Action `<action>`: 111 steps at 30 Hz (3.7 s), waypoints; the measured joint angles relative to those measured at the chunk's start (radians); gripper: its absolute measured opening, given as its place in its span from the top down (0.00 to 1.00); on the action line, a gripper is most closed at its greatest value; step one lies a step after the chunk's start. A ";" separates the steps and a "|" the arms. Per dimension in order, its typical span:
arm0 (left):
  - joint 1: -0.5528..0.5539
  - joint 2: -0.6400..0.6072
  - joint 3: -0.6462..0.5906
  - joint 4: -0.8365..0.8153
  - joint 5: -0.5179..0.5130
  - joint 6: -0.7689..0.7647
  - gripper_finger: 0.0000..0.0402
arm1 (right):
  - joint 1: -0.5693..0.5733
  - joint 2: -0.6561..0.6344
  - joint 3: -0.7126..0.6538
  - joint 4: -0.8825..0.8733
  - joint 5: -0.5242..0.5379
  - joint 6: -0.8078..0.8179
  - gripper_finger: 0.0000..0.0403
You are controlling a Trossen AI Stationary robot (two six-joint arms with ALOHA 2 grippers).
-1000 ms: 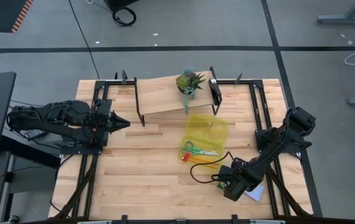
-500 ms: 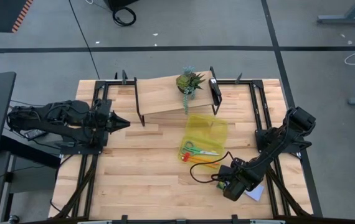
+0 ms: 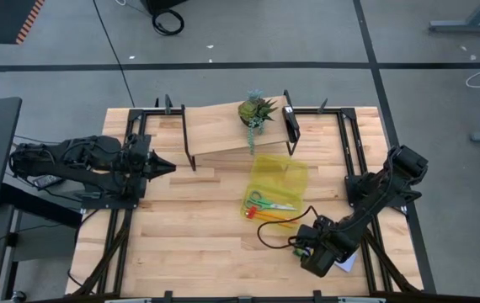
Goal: Pack school essentials
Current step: Put the yellow crayon box into the yellow supply box
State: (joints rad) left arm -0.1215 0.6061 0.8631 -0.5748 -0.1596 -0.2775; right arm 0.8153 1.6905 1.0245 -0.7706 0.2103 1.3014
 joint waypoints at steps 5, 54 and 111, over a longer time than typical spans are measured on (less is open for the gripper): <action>0.000 0.000 0.000 0.000 0.000 0.000 0.90 | 0.000 0.000 0.000 0.053 0.010 -0.059 0.01; 0.000 0.000 0.000 -0.006 0.000 -0.008 0.89 | 0.011 -0.001 -0.144 0.177 0.003 -0.067 0.06; 0.001 0.000 0.000 -0.006 -0.001 0.008 0.89 | 0.060 -0.073 -0.111 0.056 -0.094 -0.101 0.01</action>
State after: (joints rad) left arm -0.1207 0.6064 0.8635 -0.5812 -0.1604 -0.2699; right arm 0.8756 1.6176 0.9136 -0.7143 0.1167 1.2007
